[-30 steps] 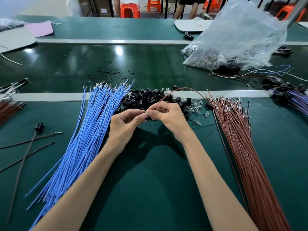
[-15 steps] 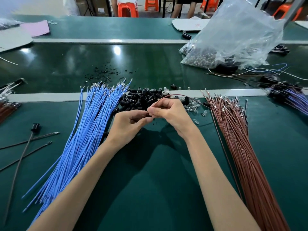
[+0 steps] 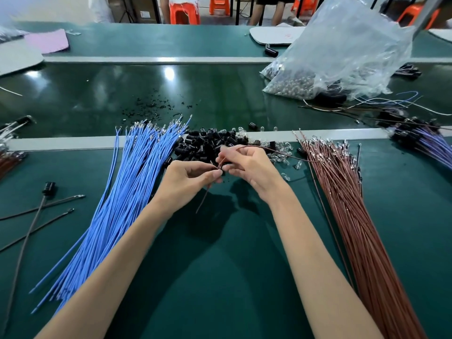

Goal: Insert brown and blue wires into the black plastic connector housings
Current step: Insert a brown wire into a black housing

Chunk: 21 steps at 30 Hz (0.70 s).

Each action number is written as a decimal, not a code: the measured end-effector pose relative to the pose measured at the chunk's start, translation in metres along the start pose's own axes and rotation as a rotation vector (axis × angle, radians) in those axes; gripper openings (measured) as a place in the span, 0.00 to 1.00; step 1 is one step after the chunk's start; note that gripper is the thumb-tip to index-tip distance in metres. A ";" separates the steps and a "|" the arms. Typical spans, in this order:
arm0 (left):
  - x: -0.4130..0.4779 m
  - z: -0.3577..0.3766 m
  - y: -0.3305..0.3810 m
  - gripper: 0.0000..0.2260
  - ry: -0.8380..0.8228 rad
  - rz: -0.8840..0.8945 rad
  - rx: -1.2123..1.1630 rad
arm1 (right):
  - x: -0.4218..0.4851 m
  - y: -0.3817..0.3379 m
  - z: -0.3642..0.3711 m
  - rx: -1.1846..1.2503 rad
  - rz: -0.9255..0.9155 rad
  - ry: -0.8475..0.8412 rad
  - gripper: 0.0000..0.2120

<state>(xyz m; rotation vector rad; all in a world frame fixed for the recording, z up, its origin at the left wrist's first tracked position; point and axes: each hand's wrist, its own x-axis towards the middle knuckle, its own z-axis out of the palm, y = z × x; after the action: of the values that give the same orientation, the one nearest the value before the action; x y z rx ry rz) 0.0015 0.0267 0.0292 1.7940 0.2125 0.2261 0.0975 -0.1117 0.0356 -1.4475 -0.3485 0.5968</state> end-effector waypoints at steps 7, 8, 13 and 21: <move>0.000 -0.008 0.000 0.02 -0.079 -0.049 0.100 | 0.008 -0.006 -0.015 0.500 0.070 0.401 0.13; 0.000 -0.010 0.001 0.02 -0.102 -0.058 0.131 | 0.008 -0.007 -0.021 0.511 0.070 0.430 0.13; 0.001 -0.030 0.006 0.03 -0.201 -0.125 0.178 | 0.005 -0.010 -0.057 0.543 0.056 0.563 0.11; 0.002 -0.045 0.007 0.05 -0.390 -0.207 0.165 | 0.001 -0.007 -0.080 0.531 0.090 0.579 0.05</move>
<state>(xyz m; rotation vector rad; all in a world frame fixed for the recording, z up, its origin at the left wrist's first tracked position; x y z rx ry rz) -0.0087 0.0677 0.0461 1.9231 0.1382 -0.2954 0.1449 -0.1770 0.0340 -1.0584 0.3161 0.2845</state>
